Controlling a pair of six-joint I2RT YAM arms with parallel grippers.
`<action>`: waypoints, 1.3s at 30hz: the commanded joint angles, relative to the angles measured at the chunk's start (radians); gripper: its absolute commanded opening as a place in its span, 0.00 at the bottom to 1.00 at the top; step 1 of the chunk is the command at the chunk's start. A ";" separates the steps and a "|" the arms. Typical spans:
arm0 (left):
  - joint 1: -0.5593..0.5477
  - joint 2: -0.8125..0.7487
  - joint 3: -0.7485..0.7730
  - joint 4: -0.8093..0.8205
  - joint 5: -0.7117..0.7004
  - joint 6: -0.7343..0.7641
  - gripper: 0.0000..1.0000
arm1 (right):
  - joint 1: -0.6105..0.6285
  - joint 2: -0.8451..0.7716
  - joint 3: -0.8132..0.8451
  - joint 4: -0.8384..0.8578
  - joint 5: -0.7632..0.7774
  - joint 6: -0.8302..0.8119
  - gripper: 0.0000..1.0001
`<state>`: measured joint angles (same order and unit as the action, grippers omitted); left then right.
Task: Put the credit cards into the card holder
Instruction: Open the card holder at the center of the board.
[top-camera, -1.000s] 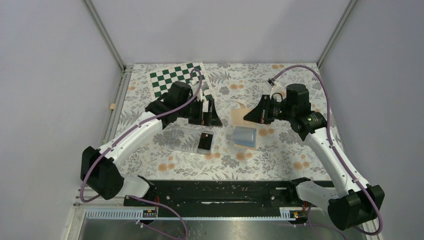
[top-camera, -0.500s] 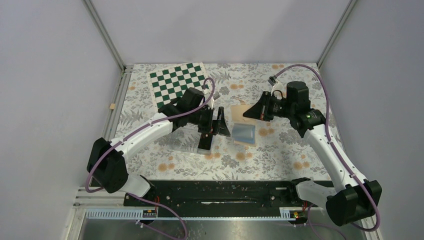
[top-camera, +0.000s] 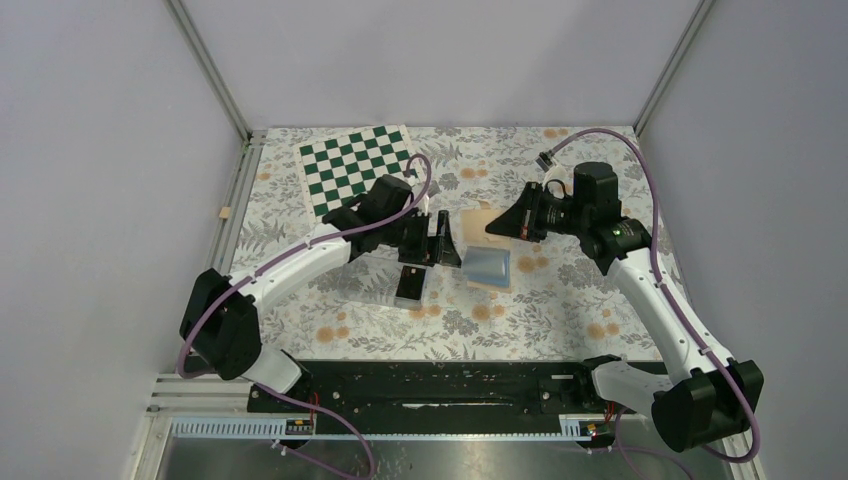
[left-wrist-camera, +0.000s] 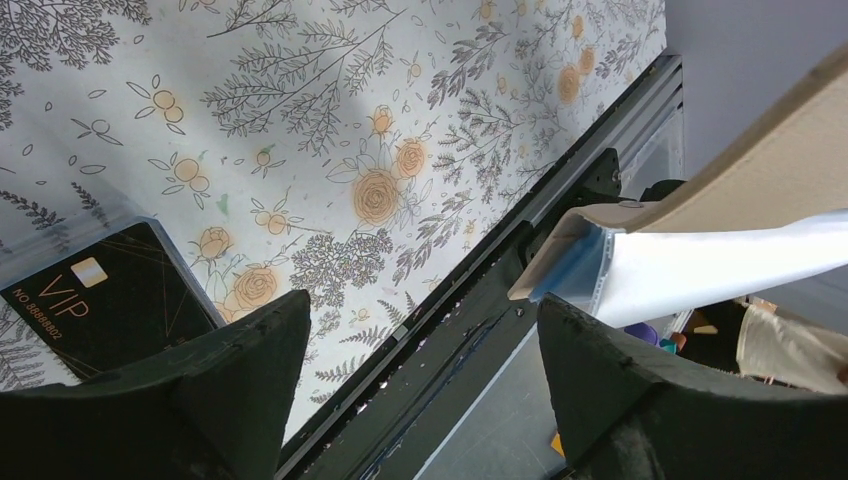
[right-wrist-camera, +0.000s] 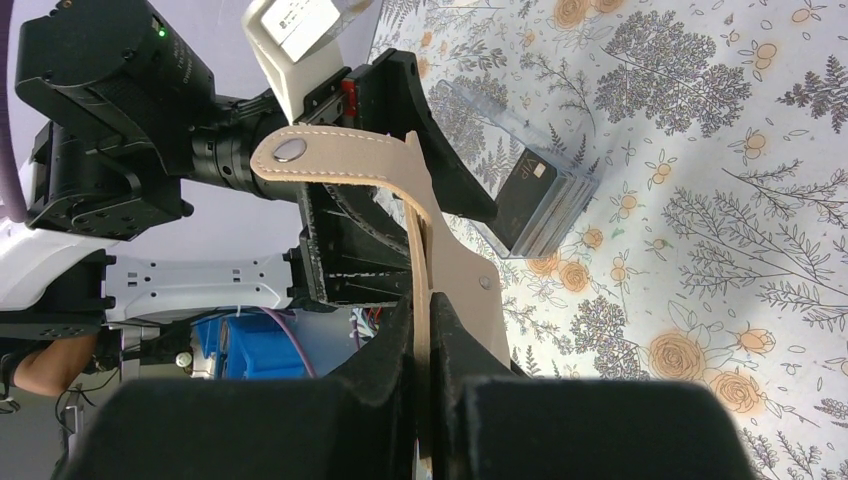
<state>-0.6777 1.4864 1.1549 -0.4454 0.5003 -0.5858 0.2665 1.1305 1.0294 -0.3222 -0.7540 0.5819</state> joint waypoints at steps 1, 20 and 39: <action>-0.009 0.004 0.013 0.064 0.010 -0.016 0.82 | -0.010 0.001 0.037 0.049 -0.038 0.016 0.00; 0.000 -0.094 -0.047 0.198 0.083 -0.066 0.71 | -0.016 0.003 0.008 0.071 -0.068 0.034 0.00; 0.075 -0.134 -0.222 0.654 0.165 -0.316 0.75 | -0.016 -0.012 -0.066 0.208 -0.156 0.173 0.00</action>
<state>-0.6151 1.3754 0.9443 0.0189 0.6109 -0.8307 0.2543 1.1416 0.9756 -0.2104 -0.8555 0.6857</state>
